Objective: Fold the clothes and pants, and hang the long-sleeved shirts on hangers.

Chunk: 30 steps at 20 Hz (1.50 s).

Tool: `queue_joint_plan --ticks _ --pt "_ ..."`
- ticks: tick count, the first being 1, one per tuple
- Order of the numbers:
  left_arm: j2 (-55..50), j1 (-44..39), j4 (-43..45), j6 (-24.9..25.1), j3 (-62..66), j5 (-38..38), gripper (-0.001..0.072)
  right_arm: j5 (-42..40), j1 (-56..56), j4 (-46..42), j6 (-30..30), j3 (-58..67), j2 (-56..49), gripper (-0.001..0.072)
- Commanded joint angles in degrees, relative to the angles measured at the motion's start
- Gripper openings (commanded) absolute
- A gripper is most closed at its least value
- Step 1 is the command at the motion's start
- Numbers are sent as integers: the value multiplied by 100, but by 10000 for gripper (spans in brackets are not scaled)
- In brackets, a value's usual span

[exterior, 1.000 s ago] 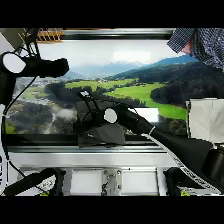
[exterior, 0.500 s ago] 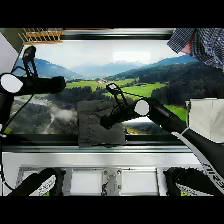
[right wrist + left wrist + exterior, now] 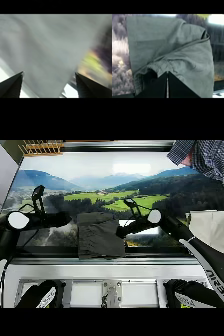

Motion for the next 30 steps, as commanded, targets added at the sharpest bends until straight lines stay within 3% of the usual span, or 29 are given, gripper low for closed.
queue_joint_plan --ticks 1,8,13,14,15,16,17,18,19,21,24,26,30 --pt "557 7 -37 4 -614 142 4 -140 -966 837 -348 -820 -155 717" --pt "726 7 -37 -15 -737 175 4 -363 -734 3812 -2275 -1045 -1416 713" --pt "203 0 -348 -4 -409 144 4 -579 142 4430 -2424 -629 -1858 705" --pt "103 -37 -457 11 -369 155 4 -667 295 4516 -2428 -555 -1899 623" --pt "15 -114 -472 11 -332 155 4 -750 417 4533 -2433 -485 -1928 404" --pt "-76 -245 -472 11 -289 155 5 -841 518 4535 -2557 -426 -1930 235" --pt "-162 -393 -470 11 -240 155 4 -844 560 4533 -2697 -365 -1930 190" --pt "-262 -584 -466 11 -177 164 5 -793 557 4527 -2817 -291 -1923 90" --pt "-354 -774 -466 11 -125 175 4 -780 511 4463 -2848 -221 -1882 18" --pt "-555 -1174 -463 11 -15 221 4 -791 184 3871 -2527 -31 -1652 18" --pt "-872 -1626 -426 11 203 214 4 -734 -857 2068 -1248 321 -1040 18" --pt "-1086 -1853 -426 11 391 212 4 -472 -1797 981 -719 544 -560 18" --pt "-1499 -2151 -426 11 765 214 4 -284 -3882 199 -507 772 286 18"
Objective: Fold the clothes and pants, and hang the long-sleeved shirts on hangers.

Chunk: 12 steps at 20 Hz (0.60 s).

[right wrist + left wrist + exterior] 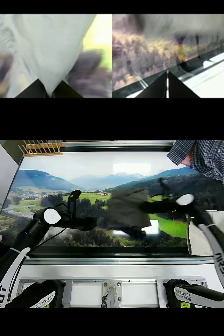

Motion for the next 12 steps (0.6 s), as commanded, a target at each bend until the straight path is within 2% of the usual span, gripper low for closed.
queue_joint_plan --ticks 1,7,12 --pt "-363 -286 4 -9 328 -7 5 111 -1864 -896 385 197 723 18" --pt "-638 -452 2 -9 584 -4 4 -114 -4461 -688 385 214 1167 18" --pt "-640 -450 7 -9 584 -59 4 -181 -5042 125 315 236 1300 18"
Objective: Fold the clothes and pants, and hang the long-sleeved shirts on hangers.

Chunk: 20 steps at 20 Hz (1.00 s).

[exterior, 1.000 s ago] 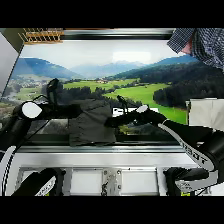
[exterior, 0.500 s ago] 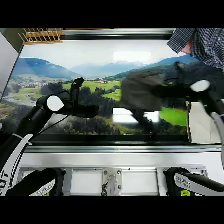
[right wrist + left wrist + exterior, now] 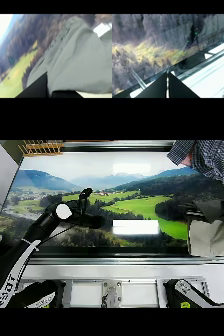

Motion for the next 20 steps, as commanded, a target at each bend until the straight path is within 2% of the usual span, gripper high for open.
queue_joint_plan --ticks 1,6,10,13,18,19,20 --pt "-17 -11 2 -2 17 -15 4 -122 -374 402 -48 52 160 18" --pt "-17 -11 2 -2 17 -17 4 24 -376 216 -13 153 767 17" --pt "-17 -11 2 66 17 -22 4 614 -374 -1438 911 35 1193 17" --pt "-17 -11 2 105 17 -24 4 780 -374 -2660 1504 -529 1475 18" --pt "-17 -11 2 151 17 -74 4 695 -376 -2970 1519 -1766 1576 41" --pt "-20 -11 2 153 17 -85 5 697 -376 -2973 1517 -1923 1565 209" --pt "-17 -11 2 153 17 -94 4 702 -376 -2977 1515 -2055 1563 491"
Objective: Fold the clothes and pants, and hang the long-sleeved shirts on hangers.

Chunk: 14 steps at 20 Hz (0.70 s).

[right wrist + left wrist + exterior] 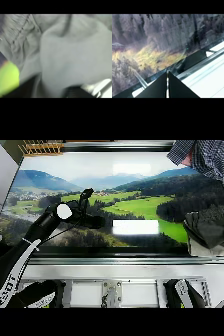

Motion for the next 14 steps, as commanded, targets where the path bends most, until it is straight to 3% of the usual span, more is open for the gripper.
queue_joint_plan --ticks 1,4,6,10,14 --pt "0 -2 4 52 7 -59 4 61 -2 -380 74 -549 24 653" --pt "-2 -2 2 122 7 -103 4 142 -35 -1480 168 -282 186 649" --pt "-2 -2 4 151 7 -98 5 -33 -50 -1725 170 140 466 649" --pt "-2 -2 2 166 7 -92 4 -1259 391 -1003 140 490 1270 649" --pt "0 -2 4 164 7 -59 4 -855 1801 568 -671 442 1443 649"
